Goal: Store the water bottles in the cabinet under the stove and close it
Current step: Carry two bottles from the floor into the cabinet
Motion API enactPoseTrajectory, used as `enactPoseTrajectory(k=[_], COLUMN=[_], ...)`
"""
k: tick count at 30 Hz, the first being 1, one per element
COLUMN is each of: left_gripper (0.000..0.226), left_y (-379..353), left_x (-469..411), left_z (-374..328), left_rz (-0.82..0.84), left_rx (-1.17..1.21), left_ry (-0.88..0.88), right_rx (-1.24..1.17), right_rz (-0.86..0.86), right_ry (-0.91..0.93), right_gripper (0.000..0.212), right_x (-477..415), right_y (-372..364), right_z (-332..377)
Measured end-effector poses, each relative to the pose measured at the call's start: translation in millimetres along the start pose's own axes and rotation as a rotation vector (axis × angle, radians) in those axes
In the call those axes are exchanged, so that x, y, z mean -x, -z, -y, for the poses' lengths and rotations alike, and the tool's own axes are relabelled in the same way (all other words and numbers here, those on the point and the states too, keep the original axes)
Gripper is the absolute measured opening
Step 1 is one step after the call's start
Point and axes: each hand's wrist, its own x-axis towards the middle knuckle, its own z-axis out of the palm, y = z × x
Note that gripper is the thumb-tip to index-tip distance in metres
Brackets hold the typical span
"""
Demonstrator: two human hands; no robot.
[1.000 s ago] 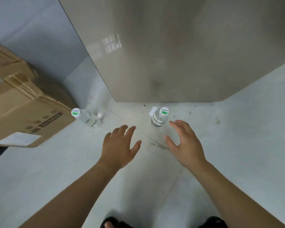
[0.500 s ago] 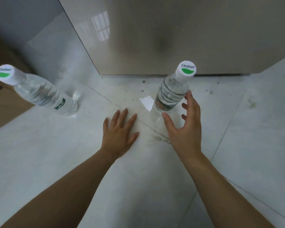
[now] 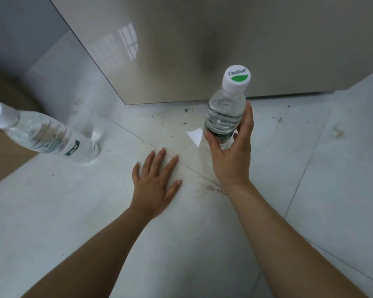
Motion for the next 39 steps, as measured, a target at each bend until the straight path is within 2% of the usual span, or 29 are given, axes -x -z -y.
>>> enactPoseTrajectory(k=[6, 15, 22, 25, 29, 34, 39], left_gripper=[0.063, 0.072, 0.070, 0.058, 0.055, 0.057, 0.075], left_y=[1, 14, 44, 58, 78, 109, 131], left_x=[2, 4, 46, 70, 92, 93, 55], left_z=[-4, -12, 10, 30, 64, 103, 119], left_rz=[-0.004, 0.097, 0.070, 0.047, -0.047, -0.271, -0.449], left_rx=[-0.009, -0.021, -0.060, -0.076, -0.064, 0.033, 0.210], left_ry=[0.018, 0.072, 0.144, 0.223, 0.365, 0.574, 0.531], right_rx=[0.109, 0.288, 0.355, 0.355, 0.400, 0.454, 0.461], right_rz=[0.084, 0.229, 0.400, 0.471, 0.550, 0.553, 0.523], right_ry=[0.039, -0.112, -0.153, -0.147, -0.118, -0.110, -0.160], right_gripper=[0.087, 0.084, 0.083, 0.084, 0.084, 0.079, 0.078], right_x=[5, 50, 69, 78, 92, 98, 96], right_y=[17, 36, 13, -11, -38, -52, -54], right_z=[2, -6, 11, 19, 27, 26, 22])
